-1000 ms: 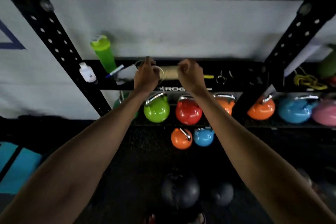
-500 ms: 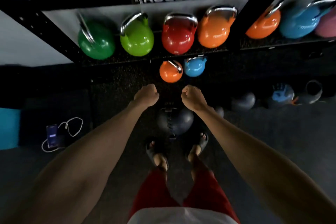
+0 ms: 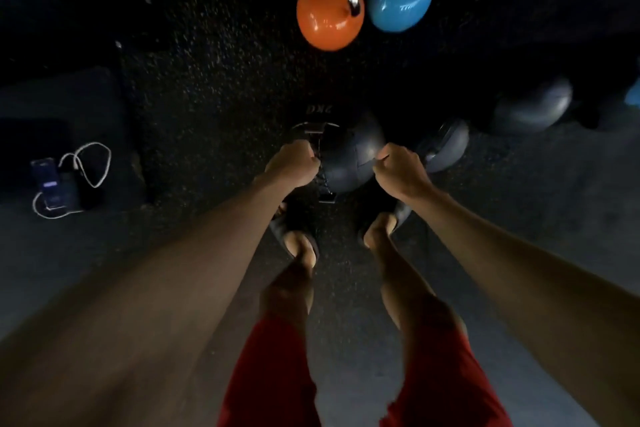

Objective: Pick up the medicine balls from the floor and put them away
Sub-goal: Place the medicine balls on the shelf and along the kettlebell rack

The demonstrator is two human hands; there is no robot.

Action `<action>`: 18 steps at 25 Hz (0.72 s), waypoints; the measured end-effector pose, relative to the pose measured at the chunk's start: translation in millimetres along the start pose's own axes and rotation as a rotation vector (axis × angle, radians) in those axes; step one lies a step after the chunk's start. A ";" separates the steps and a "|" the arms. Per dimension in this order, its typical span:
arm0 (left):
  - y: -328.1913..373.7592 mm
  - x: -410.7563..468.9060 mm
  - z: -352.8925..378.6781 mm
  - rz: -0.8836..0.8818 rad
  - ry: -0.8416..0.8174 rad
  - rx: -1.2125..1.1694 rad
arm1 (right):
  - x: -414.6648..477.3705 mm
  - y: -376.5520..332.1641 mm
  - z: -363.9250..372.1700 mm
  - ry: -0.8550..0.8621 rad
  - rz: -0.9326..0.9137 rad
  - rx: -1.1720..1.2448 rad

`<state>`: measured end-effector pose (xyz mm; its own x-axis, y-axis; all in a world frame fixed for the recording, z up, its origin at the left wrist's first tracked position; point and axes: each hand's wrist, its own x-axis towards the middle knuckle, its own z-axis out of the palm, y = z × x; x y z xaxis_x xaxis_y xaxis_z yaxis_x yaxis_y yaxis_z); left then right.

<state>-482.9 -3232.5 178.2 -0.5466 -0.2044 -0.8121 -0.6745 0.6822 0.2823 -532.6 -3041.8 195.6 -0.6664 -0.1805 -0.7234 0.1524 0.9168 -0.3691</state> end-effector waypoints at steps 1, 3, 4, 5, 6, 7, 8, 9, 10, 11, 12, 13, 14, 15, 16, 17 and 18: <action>-11.6 18.0 17.2 -0.028 -0.004 -0.006 | 16.0 16.3 16.0 -0.022 0.015 0.015; -33.0 57.6 44.0 -0.084 0.011 -0.070 | 49.8 41.3 42.7 -0.030 0.041 0.049; -42.5 76.9 53.7 -0.124 0.039 -0.143 | 66.2 49.0 51.9 -0.021 0.063 0.075; -51.6 99.3 64.5 -0.175 0.079 -0.245 | 88.2 59.1 63.5 -0.011 0.096 0.115; -59.0 121.3 73.3 -0.233 0.132 -0.366 | 110.2 68.4 72.8 0.008 0.132 0.164; -65.6 141.2 81.4 -0.294 0.204 -0.495 | 133.2 78.5 81.3 0.031 0.179 0.224; -71.1 159.2 87.8 -0.354 0.282 -0.620 | 154.0 85.8 88.1 0.057 0.232 0.302; -76.8 175.8 92.5 -0.402 0.344 -0.723 | 173.5 92.9 94.8 0.072 0.293 0.391; -82.6 191.2 95.6 -0.441 0.373 -0.803 | 190.1 98.3 100.9 0.073 0.348 0.480; -87.9 205.8 98.8 -0.475 0.368 -0.863 | 204.5 102.7 106.4 0.060 0.393 0.559; -92.8 216.9 102.2 -0.500 0.336 -0.916 | 215.6 107.2 111.7 0.040 0.424 0.620; -96.2 226.6 105.5 -0.509 0.288 -0.975 | 224.3 110.3 116.4 0.026 0.438 0.666; -99.1 236.2 110.2 -0.516 0.236 -1.043 | 230.9 111.2 121.7 0.014 0.440 0.707; -102.8 245.9 116.3 -0.535 0.193 -1.106 | 235.9 112.5 127.5 0.011 0.437 0.753; -107.3 256.9 123.3 -0.553 0.173 -1.160 | 240.3 113.6 132.9 0.017 0.431 0.802; -113.0 268.9 130.9 -0.561 0.171 -1.190 | 243.3 113.8 137.0 0.032 0.427 0.838; -120.8 281.9 138.1 -0.560 0.177 -1.201 | 245.4 112.8 140.3 0.045 0.422 0.861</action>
<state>-487.0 -3275.6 -155.3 -0.0499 -0.4021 -0.9143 -0.7931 -0.5404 0.2809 -576.6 -3032.6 -105.5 -0.4587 0.1350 -0.8783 0.8581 0.3238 -0.3984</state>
